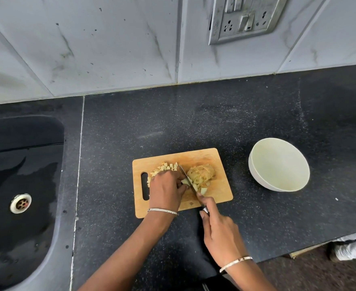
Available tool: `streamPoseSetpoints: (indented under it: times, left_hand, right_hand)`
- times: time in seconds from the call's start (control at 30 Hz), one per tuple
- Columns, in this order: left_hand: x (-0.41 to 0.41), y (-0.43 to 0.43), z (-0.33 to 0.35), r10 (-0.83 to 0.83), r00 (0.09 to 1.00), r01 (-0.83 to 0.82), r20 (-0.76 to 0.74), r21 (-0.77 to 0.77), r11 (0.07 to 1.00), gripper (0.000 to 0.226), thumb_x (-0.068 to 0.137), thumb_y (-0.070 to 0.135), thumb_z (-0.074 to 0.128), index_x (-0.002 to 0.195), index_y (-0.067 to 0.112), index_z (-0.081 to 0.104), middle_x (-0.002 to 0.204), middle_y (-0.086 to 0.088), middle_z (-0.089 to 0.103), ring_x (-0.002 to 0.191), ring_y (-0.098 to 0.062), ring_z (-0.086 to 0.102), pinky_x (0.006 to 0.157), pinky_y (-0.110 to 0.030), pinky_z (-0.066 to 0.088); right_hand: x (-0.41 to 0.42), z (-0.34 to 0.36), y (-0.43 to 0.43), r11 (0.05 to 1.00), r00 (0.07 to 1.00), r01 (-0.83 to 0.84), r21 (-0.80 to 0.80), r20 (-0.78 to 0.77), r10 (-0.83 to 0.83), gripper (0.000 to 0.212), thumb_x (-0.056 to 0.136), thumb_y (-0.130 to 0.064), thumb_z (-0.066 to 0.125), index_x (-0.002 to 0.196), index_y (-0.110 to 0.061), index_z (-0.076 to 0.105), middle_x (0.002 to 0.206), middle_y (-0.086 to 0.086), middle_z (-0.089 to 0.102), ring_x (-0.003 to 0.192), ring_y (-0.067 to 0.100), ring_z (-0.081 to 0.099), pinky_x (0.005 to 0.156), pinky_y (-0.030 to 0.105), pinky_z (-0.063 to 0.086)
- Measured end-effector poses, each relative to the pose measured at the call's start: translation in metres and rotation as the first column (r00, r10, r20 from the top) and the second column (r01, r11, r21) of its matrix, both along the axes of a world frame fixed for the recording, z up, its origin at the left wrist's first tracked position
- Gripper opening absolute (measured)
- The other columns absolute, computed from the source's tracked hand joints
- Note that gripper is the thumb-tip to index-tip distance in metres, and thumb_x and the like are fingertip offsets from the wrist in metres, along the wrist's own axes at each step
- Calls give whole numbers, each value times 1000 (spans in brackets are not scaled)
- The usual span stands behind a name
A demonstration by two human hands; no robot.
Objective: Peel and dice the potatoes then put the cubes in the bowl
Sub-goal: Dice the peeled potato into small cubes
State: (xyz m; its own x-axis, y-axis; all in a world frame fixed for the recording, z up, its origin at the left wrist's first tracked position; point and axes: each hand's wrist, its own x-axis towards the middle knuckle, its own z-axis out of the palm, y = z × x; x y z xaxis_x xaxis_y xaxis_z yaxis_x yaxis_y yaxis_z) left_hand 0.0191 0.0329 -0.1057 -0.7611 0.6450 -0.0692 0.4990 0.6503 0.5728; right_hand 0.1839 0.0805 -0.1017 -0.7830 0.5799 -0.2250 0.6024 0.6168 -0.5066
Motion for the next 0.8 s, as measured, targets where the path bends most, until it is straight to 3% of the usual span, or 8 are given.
streamPoseSetpoints:
  times: [0.07, 0.37, 0.63, 0.8]
  left_hand:
    - [1, -1, 1, -1, 1000, 1, 9, 18, 1000, 22, 77, 27, 79, 97, 19, 74, 88, 2, 73, 84, -18, 66, 79, -33, 51]
    - [-2, -7, -4, 1, 995, -13, 102, 117, 993, 30, 70, 23, 85, 97, 18, 73, 80, 4, 73, 78, -15, 69, 74, -33, 54]
    - [1, -7, -4, 23, 999, -24, 27, 35, 999, 17, 75, 21, 78, 91, 20, 72, 85, 1, 72, 82, -19, 67, 75, -36, 54]
    - [0, -5, 0, 21, 1000, -21, 16, 26, 999, 13, 80, 20, 74, 93, 19, 75, 89, 1, 74, 87, -21, 66, 76, -33, 50]
  right_hand:
    - [7, -2, -1, 1000, 1000, 0, 6, 2, 0, 34, 103, -31, 36, 130, -47, 25, 55, -13, 42, 52, 15, 47, 50, 33, 31]
    - [25, 6, -4, 998, 998, 17, -54, -63, -21, 45, 102, -32, 41, 135, -57, 23, 48, -10, 46, 48, 11, 50, 45, 29, 32]
    - [14, 6, -4, 999, 998, -17, -34, -55, 16, 46, 103, -34, 36, 138, -56, 17, 49, -10, 40, 46, 11, 41, 43, 28, 30]
    - [11, 5, -5, 999, 999, -18, -33, -31, 17, 38, 103, -33, 38, 136, -47, 28, 53, -13, 42, 48, 13, 43, 46, 31, 26]
